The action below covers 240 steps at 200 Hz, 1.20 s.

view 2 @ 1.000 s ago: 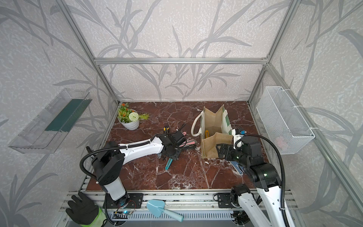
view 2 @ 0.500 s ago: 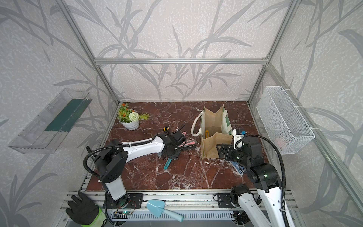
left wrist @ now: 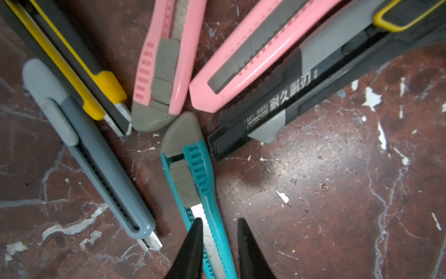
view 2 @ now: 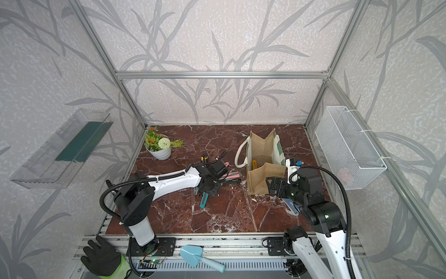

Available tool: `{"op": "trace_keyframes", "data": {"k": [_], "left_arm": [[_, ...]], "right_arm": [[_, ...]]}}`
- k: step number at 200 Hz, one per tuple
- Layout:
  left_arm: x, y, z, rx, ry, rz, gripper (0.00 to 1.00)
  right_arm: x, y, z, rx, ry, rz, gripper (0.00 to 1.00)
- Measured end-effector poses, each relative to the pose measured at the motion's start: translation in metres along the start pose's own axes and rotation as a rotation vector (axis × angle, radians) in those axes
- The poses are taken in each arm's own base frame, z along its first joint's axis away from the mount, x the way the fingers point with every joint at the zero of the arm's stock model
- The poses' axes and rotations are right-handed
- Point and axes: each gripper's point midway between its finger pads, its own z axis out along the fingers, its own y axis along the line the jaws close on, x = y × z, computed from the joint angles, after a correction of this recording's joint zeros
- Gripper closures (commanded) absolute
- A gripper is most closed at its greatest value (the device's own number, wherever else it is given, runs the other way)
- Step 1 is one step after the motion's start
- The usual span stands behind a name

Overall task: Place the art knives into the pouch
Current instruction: Pick up the utility knife at the center of the board.

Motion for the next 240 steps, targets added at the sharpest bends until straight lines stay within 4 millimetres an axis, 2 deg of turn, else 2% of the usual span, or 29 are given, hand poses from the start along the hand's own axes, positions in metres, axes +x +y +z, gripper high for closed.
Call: {"op": "trace_keyframes", "data": {"k": [25,41,80,198,227,240], "left_arm": [[-0.008,0.000,-0.006,0.001,-0.022,-0.005,0.73],[-0.009,0.001,-0.006,-0.002,-0.021,-0.007,0.65],[-0.009,0.006,-0.001,-0.023,-0.014,-0.027,0.55],[-0.003,0.012,0.039,0.009,0.080,-0.080,0.52],[-0.006,0.012,0.040,0.020,0.075,-0.089,0.52],[-0.006,0.011,0.040,0.028,0.078,-0.092,0.56]], "right_arm": [[0.000,0.000,0.000,0.000,0.000,0.000,0.10],[0.000,0.000,0.000,0.001,0.001,0.000,0.10],[0.000,0.000,0.000,0.002,0.000,0.000,0.10],[0.000,-0.002,0.000,0.009,-0.003,-0.001,0.10],[0.000,-0.002,0.000,0.010,-0.003,-0.001,0.10],[-0.001,-0.003,0.000,0.014,-0.004,-0.001,0.10]]}}
